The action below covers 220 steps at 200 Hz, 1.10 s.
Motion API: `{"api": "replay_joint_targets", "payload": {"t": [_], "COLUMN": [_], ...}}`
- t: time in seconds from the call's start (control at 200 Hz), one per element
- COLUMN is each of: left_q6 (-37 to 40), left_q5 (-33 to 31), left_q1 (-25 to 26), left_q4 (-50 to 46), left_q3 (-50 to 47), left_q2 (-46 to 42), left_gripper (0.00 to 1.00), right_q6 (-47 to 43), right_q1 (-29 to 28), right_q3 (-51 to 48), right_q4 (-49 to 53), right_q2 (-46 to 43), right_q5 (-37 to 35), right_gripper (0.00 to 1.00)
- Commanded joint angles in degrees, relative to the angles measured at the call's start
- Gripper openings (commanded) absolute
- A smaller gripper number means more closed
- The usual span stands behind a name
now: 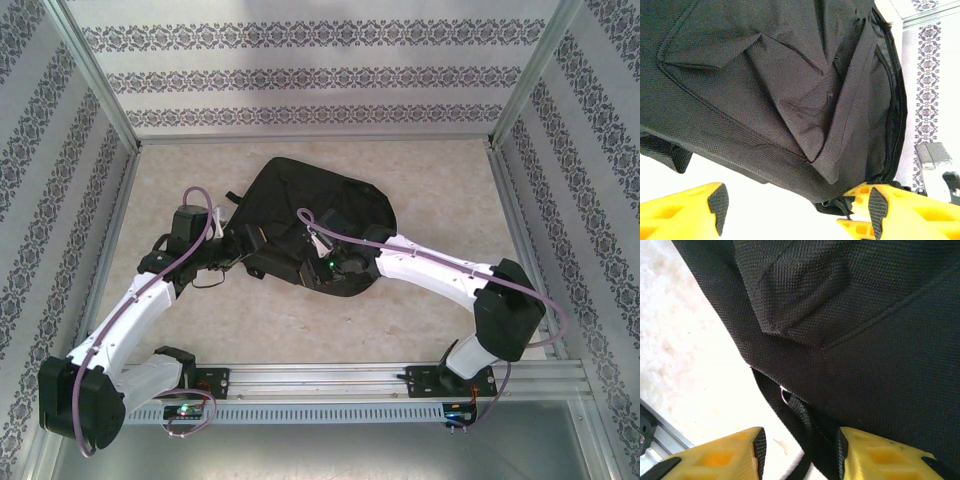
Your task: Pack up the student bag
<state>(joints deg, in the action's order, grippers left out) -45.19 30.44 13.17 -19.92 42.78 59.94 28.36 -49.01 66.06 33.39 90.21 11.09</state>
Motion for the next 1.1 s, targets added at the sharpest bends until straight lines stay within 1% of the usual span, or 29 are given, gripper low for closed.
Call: {"api": "replay_joint_targets", "payload": {"t": [0.0, 0.13, 0.26, 0.375, 0.52, 0.595, 0.739, 0.919, 1.094], "left_q6": [1.25, 0.78, 0.73, 0.53, -1.79, -4.06, -6.76, -10.15, -11.50], "left_q5": [1.03, 1.28, 1.29, 1.23, 1.25, 1.27, -0.95, -2.58, -4.30], "left_q1": [0.55, 0.51, 0.54, 0.56, 0.56, 0.67, 1.78, 3.07, 5.12], "left_q4": [0.92, 1.72, 1.67, 1.62, 2.56, 3.54, 2.97, 3.49, 6.56], "left_q3": [0.04, -0.59, -0.81, -1.03, -2.79, -4.01, -4.12, -2.95, -1.02], "left_q2": [0.34, 0.62, 0.55, 0.29, -0.06, -0.17, 1.42, 6.39, 11.77], "left_gripper": [0.75, 0.75, 0.75, 0.75, 0.76, 0.77, 0.79, 0.80, 0.76], "right_q6": [-0.15, 0.16, 0.45, 0.32, 0.62, 0.99, 1.61, 2.38, 2.94], "right_q1": [-0.73, -0.73, -0.73, -0.73, -0.58, -0.31, 0.22, 0.50, 0.49], "right_q3": [1.87, 2.80, 3.17, 2.94, 1.26, 0.37, -0.74, -1.76, -2.59], "right_q4": [-1.21, -1.55, -2.23, -2.10, -2.91, -3.53, -4.63, -6.53, -7.82], "right_q2": [1.31, 2.41, 2.67, 2.52, 0.55, -0.40, -1.66, -2.59, -2.85], "right_q5": [0.86, -0.35, -0.57, -0.33, -0.16, 0.45, 1.65, 3.45, 4.23], "right_gripper": [0.42, 0.39, 0.31, 0.18, 0.00, 0.00, 0.00, 0.00, 0.00]}}
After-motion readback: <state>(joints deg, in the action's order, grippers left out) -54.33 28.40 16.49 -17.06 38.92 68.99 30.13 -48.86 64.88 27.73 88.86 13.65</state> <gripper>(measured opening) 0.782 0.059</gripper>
